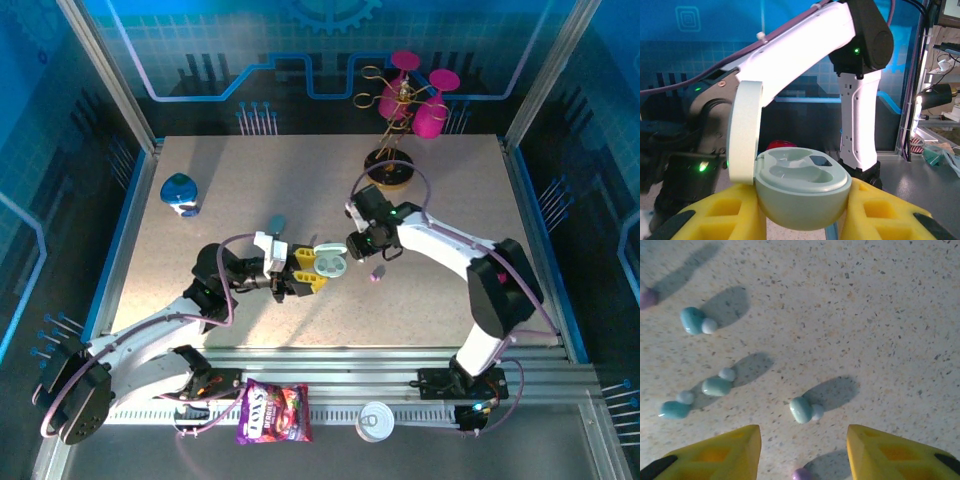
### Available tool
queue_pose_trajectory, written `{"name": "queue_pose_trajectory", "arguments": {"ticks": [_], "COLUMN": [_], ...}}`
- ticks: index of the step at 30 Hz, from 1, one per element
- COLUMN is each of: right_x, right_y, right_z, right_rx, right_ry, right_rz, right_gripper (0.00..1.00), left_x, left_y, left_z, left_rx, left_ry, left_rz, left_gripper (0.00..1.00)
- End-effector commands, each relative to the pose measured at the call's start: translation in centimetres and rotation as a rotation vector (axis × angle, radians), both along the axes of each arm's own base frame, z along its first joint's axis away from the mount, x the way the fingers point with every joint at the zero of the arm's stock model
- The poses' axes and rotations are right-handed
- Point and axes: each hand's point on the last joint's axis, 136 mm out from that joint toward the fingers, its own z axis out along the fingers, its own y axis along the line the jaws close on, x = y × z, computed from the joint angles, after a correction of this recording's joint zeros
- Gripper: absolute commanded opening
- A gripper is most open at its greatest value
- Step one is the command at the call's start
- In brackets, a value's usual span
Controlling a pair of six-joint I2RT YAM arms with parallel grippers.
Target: Insert the wireless bluetooth earbuds into the charging case
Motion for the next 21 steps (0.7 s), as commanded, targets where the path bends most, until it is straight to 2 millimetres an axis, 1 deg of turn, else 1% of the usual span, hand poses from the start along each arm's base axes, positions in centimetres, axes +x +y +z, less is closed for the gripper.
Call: {"name": "queue_pose_trajectory", "arguments": {"ticks": [1, 4, 10, 14, 21], "right_x": [-0.8, -0.7, -0.6, -0.6, -1.1], "right_y": [-1.8, -1.4, -0.8, 0.1, 0.8], "right_z": [-1.1, -1.6, -2.7, -3.2, -3.8], "right_rx": [-0.239, -0.314, -0.408, -0.431, -0.458], "right_ry": [0.049, 0.063, 0.095, 0.108, 0.137], "right_rz": [0.069, 0.11, 0.164, 0.193, 0.236], "right_gripper": [0.46, 0.41, 0.34, 0.32, 0.26], "left_x": [-0.7, -0.6, -0.6, -0.7, -0.8], "left_y": [0.1, 0.1, 0.1, 0.2, 0.3], "left_z": [0.4, 0.1, -0.3, -0.2, -0.3], "left_rx": [-0.017, -0.012, -0.007, -0.008, -0.006], "left_ry": [-0.035, -0.035, -0.038, -0.042, -0.044], "left_rz": [-0.016, -0.013, -0.013, -0.012, -0.008], "left_gripper": [0.22, 0.22, 0.22, 0.22, 0.23]}}
